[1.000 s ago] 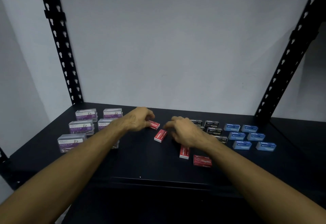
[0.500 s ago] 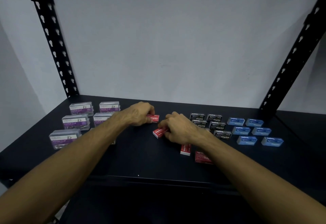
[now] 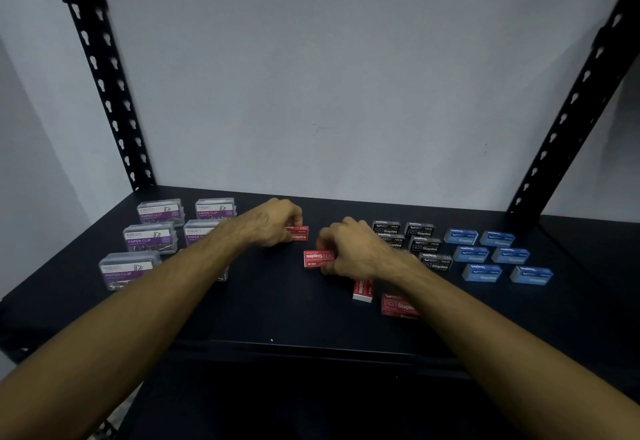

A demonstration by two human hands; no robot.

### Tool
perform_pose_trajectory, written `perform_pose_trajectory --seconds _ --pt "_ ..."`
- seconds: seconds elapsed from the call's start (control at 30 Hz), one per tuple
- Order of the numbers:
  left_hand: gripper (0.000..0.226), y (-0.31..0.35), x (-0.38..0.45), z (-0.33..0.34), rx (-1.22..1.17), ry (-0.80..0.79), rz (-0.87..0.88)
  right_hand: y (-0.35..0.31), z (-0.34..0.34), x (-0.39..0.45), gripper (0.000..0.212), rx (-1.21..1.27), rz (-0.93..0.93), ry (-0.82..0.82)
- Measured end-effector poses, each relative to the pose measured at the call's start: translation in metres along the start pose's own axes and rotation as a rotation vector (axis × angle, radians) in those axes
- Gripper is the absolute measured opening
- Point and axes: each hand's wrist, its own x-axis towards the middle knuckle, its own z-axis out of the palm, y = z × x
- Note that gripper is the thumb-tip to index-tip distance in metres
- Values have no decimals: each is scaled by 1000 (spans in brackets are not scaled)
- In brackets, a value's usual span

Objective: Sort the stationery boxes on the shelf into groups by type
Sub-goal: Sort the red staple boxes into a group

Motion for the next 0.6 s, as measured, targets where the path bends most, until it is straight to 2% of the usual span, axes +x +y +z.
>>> perform_pose_trajectory --seconds 0.23,0.6 --pt "13 -3 -10 -2 13 -18 -6 -1 -3 -7 36 176 32 -20" --pt "11 -5 -17 -1 16 -11 -19 -2 -15 -12 31 364 90 -42"
